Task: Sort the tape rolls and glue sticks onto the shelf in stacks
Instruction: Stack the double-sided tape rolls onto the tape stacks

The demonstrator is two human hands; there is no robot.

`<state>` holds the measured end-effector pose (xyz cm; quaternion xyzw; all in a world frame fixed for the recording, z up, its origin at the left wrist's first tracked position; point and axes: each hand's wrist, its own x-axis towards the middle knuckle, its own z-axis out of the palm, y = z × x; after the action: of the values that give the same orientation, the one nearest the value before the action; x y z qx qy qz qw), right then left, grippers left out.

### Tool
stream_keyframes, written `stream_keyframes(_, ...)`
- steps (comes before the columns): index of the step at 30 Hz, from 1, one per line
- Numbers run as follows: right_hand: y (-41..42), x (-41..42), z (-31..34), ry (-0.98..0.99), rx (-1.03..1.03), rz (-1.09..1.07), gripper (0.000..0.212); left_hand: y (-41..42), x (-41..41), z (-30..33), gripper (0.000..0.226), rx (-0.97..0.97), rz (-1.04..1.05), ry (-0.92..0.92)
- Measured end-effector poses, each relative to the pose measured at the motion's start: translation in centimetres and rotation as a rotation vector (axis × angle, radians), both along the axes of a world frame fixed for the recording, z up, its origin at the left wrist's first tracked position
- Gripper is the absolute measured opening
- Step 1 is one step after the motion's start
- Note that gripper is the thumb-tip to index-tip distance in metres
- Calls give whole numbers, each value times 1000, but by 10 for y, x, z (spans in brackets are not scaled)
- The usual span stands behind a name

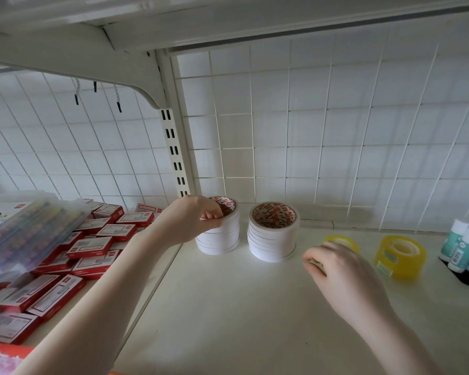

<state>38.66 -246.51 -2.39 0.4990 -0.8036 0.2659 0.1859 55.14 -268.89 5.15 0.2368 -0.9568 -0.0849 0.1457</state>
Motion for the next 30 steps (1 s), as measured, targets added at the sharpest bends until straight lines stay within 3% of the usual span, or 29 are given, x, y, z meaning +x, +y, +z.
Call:
stream_keyframes(7, 1, 1, 2, -25, 57, 6, 27, 1, -2, 1, 7, 18, -11, -14)
stream_keyframes(17, 8, 0, 11, -60, 154, -52, 8, 9, -2, 1, 12, -27, 40, -24)
stream_keyframes(24, 31, -11, 31, 15, 151, -161, 22, 59, 21, -20, 35, -283, 216, 227)
stream_keyframes(27, 48, -13, 26, 23, 124, -162, 14, 87, 31, -32, 36, -301, 281, 293)
stream_keyframes(30, 68, -15, 7, 98, 53, -160, 25, 114, 37, -43, 38, -267, 350, 314)
